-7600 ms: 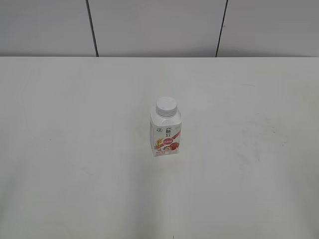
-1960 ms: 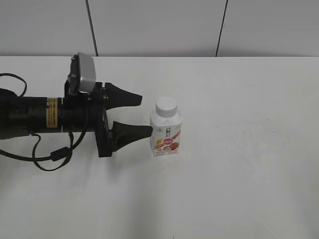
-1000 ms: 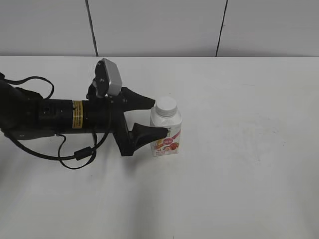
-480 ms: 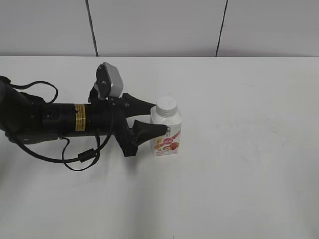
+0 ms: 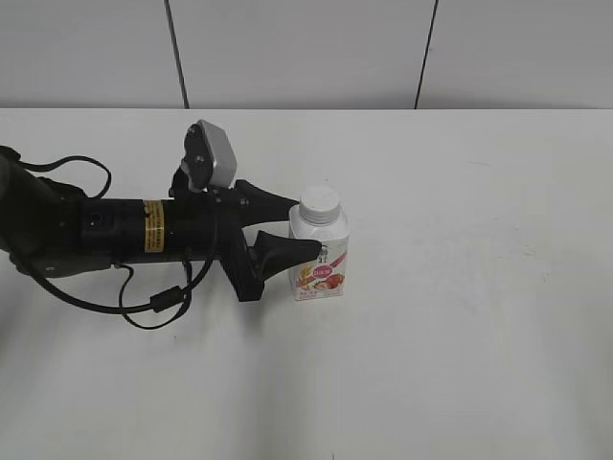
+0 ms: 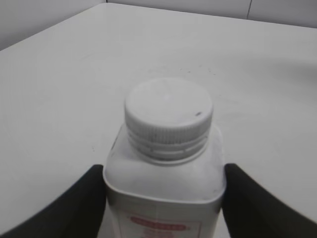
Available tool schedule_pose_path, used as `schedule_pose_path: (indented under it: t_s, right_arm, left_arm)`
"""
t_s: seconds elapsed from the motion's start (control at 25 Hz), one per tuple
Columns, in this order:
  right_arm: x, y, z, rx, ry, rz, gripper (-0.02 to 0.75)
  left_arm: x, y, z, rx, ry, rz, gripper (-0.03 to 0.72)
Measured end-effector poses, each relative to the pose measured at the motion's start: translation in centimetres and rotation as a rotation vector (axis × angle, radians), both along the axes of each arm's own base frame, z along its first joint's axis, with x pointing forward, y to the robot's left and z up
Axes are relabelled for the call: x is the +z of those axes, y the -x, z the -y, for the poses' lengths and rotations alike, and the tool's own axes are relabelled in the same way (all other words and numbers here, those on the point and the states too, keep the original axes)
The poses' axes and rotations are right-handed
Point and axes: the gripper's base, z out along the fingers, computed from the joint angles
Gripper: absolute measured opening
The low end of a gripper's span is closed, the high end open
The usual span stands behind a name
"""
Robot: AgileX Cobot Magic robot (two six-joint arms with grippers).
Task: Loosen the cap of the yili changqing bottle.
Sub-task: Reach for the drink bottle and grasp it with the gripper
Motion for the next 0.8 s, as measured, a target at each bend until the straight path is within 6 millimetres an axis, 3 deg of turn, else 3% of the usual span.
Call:
schedule_pose_path:
  t_s: [0.32, 0.52, 0.8]
  right_arm:
    - [2.2, -7.7, -0.7, -0.016, 0.003, -0.283, 0.586]
    - [1.5, -13.0, -1.3, -0.014, -0.006, -0.470, 0.586]
    - [0.0, -18.6, -2.0, -0.007, -0.019, -0.653, 0.586]
  left_arm:
    - [0.0, 0.0, 0.0, -0.001, 0.000, 0.000, 0.438]
    - [0.0, 0.0, 0.0, -0.001, 0.000, 0.000, 0.437]
    - [0.1, 0.1, 0.1, -0.019, 0.005, 0.033, 0.437]
